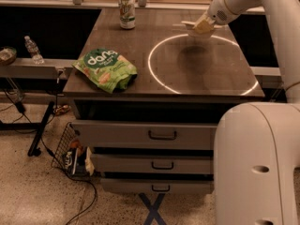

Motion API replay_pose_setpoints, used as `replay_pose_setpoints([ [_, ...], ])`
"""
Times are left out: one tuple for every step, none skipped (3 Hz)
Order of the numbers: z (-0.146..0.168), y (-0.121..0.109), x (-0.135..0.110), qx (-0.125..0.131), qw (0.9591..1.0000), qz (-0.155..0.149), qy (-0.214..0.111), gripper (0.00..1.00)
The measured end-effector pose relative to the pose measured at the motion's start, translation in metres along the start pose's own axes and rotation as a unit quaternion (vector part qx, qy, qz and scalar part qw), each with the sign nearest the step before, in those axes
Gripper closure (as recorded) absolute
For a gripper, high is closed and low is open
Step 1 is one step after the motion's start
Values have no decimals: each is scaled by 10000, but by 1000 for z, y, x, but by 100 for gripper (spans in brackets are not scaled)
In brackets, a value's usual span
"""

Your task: Move paper bowl near 7up can

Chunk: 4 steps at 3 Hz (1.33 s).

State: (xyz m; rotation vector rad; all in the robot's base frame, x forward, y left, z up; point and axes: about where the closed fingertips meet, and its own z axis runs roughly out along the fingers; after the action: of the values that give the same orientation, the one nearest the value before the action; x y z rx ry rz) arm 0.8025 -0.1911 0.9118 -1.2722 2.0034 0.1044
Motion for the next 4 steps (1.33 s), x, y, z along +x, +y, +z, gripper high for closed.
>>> replay_pose_setpoints([
  [0, 0, 0, -1, 10000, 0, 0, 100],
  [11, -6, -22, 101, 9992, -206, -327, 100],
  [26, -9, -73, 236, 9929, -691, -943, 100],
  [35, -6, -100, 262, 9872, -932, -1267, 100],
])
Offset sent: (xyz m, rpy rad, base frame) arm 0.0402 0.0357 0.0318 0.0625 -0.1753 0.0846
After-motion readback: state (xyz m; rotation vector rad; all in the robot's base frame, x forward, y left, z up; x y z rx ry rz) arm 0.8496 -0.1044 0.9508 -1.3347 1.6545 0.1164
